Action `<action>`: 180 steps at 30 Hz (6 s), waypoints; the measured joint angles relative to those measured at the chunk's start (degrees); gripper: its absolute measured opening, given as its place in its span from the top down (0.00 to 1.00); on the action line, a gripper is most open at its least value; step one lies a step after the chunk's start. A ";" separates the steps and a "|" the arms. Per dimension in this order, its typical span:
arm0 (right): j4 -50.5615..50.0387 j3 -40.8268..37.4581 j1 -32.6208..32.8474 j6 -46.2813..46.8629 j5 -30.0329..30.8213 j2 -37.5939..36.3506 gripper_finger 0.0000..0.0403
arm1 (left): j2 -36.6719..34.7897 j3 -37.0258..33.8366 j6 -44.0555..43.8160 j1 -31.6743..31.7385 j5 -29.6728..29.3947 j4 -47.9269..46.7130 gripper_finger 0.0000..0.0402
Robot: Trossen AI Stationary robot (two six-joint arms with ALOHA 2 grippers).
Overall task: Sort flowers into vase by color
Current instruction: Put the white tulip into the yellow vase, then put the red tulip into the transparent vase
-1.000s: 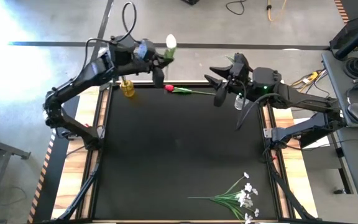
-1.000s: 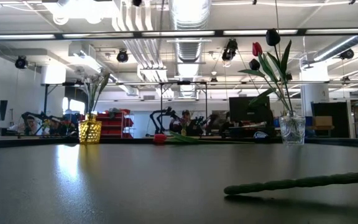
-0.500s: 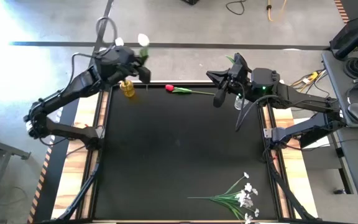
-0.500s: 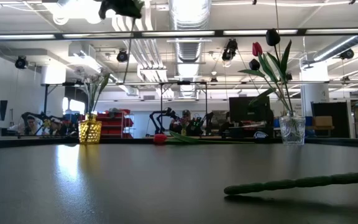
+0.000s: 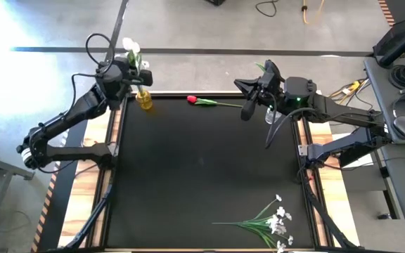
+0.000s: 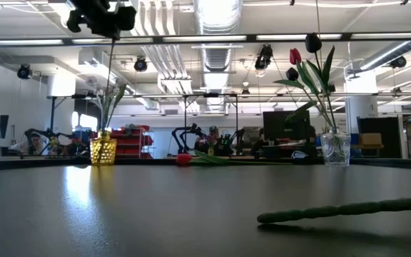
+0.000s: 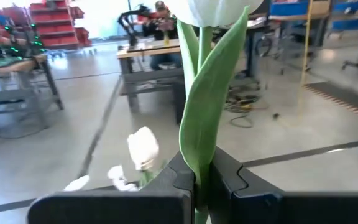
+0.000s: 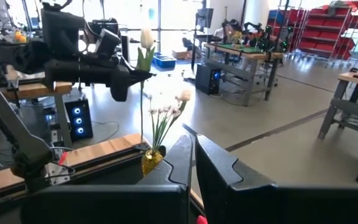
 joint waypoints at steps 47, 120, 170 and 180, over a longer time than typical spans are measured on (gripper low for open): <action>0.02 0.00 0.00 -1.46 0.09 0.02 0.97 | 0.13 -16.94 2.79 7.03 -1.36 21.13 1.00; 0.44 0.00 0.00 -1.47 -3.45 0.15 0.97 | -21.76 -16.18 -14.20 4.92 12.82 -19.59 0.57; -33.09 52.94 -11.19 -3.11 -25.87 42.99 0.97 | -39.00 -24.27 -13.95 -15.74 24.81 -9.74 1.00; -36.68 52.92 -14.64 -7.46 -27.50 47.70 0.97 | -38.59 -24.27 -13.94 -15.74 27.69 -9.75 1.00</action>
